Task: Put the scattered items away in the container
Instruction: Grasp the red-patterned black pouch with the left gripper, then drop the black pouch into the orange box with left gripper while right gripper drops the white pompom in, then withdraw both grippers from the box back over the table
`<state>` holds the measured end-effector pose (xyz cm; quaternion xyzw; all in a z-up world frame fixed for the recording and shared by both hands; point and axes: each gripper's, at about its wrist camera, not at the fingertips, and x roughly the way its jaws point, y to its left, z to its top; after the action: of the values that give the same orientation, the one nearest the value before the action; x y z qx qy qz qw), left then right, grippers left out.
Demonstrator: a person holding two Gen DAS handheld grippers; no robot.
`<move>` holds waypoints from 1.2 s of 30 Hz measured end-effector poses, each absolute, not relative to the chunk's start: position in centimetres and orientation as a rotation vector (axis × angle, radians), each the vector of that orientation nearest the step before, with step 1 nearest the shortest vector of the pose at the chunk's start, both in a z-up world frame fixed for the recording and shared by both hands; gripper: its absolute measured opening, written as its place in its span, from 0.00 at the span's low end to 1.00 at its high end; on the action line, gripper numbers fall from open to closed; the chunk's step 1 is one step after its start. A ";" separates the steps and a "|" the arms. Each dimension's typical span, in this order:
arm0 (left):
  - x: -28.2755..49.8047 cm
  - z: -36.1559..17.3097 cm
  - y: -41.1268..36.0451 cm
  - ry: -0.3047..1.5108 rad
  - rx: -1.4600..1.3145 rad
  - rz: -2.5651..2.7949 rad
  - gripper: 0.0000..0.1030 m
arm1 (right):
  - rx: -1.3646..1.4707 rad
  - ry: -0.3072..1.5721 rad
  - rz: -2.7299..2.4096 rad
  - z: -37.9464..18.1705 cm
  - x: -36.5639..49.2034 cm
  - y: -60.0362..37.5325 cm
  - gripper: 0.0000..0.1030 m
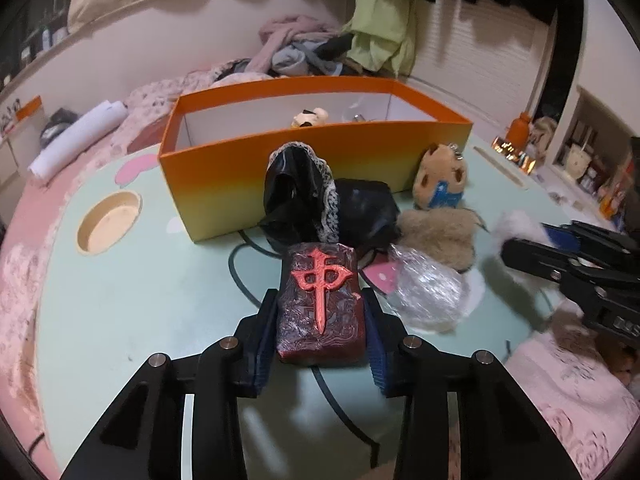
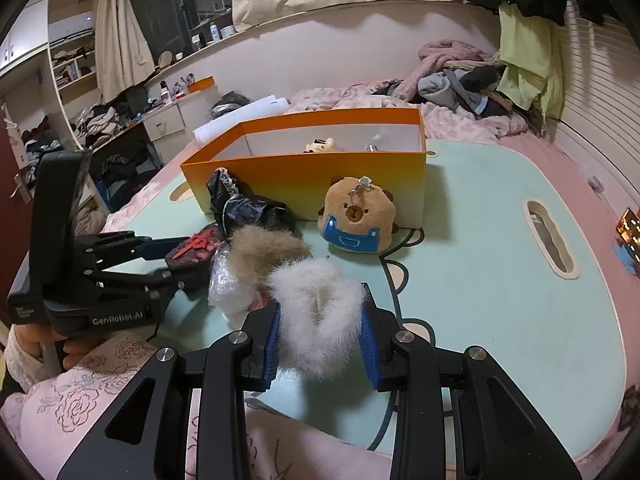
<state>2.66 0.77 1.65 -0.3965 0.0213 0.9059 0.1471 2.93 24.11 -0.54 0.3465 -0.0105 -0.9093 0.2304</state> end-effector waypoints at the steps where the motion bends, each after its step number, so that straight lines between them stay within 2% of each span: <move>1: 3.2 1.8 0.3 0.036 -1.128 2.610 0.37 | 0.948 -0.027 -2.504 -0.5 3.0 24.1 0.34; 10: 3.8 7.6 -0.8 -0.008 -0.957 2.703 0.37 | 0.895 -0.026 -2.524 1.7 2.0 23.7 0.34; 16: -1.9 10.9 -0.1 -0.032 -0.970 2.704 0.37 | 0.832 -0.062 -2.565 4.8 -1.6 23.1 0.34; 23: -10.1 9.9 0.7 -0.060 -1.103 2.729 0.38 | 0.944 -0.177 -2.527 5.6 -10.1 21.4 0.34; 24: -10.9 9.4 0.6 -0.060 -1.129 2.743 0.40 | 0.986 -0.197 -2.491 5.2 -11.5 20.9 0.36; 25: -11.4 9.1 0.6 -0.064 -1.146 2.755 0.48 | 1.020 -0.219 -2.470 4.9 -12.3 20.7 0.39; 27: -11.7 8.8 0.3 -0.087 -1.146 2.764 0.59 | 1.104 -0.282 -2.451 4.2 -14.0 20.7 0.57; 28: -11.4 8.9 0.0 -0.107 -1.133 2.766 0.67 | 1.112 -0.322 -2.466 4.0 -14.3 21.0 0.59; 32: -9.3 9.7 -0.7 -0.151 -1.046 2.784 0.75 | 1.073 -0.389 -2.474 4.5 -13.6 22.1 0.59; 36: -7.0 10.0 -1.4 -0.187 -1.039 2.782 0.83 | 1.009 -0.361 -2.502 5.7 -11.2 22.8 0.59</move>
<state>-6.95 -1.41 10.05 -0.3479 -0.0627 0.9318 0.0828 -11.21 22.79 5.67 0.3625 -0.1296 -0.8991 0.2083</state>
